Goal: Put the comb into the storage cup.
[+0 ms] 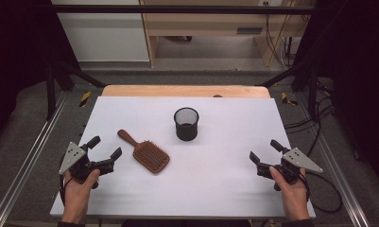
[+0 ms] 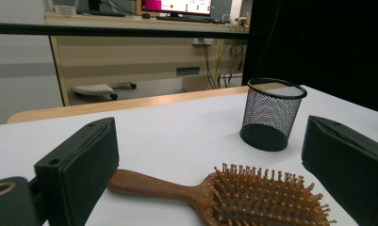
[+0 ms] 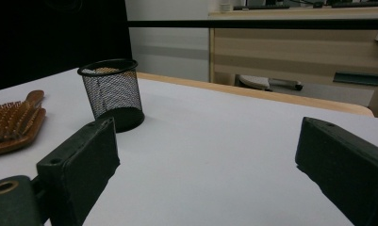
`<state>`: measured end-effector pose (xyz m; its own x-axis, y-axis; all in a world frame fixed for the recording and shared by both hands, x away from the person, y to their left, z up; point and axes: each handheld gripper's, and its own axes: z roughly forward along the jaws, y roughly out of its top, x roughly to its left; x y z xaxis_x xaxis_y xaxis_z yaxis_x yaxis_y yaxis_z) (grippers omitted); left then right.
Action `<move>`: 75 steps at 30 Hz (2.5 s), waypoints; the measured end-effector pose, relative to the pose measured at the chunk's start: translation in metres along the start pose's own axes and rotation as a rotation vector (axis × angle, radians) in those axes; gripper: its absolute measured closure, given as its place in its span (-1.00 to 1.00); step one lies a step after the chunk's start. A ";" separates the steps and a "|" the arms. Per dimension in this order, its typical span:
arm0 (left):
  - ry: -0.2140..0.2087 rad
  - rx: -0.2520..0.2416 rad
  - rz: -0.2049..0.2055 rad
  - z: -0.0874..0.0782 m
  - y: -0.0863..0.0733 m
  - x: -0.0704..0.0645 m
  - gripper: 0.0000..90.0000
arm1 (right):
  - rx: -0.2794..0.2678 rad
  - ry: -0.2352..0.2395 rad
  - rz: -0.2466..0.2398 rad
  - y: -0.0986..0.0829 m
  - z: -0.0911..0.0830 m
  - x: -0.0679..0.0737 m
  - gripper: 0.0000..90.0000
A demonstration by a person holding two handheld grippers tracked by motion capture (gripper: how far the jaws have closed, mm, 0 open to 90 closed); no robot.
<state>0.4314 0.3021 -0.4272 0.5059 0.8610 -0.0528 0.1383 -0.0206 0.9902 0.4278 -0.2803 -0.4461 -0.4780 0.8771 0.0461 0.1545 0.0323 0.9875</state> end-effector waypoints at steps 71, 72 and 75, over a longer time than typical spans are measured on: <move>-0.101 0.711 0.145 0.146 -0.016 0.036 1.00 | 0.015 0.013 0.021 0.000 0.002 0.001 -0.83; -0.101 0.711 0.145 0.146 -0.016 0.036 1.00 | 0.015 0.013 0.021 0.000 0.002 0.001 -0.83; -0.102 0.720 0.146 0.142 -0.017 0.037 1.00 | 0.013 0.015 0.022 0.000 0.002 0.001 -0.83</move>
<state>0.5692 0.2621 -0.4642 0.6335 0.7733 0.0263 0.5699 -0.4893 0.6602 0.4292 -0.2784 -0.4460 -0.4877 0.8702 0.0700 0.1764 0.0198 0.9841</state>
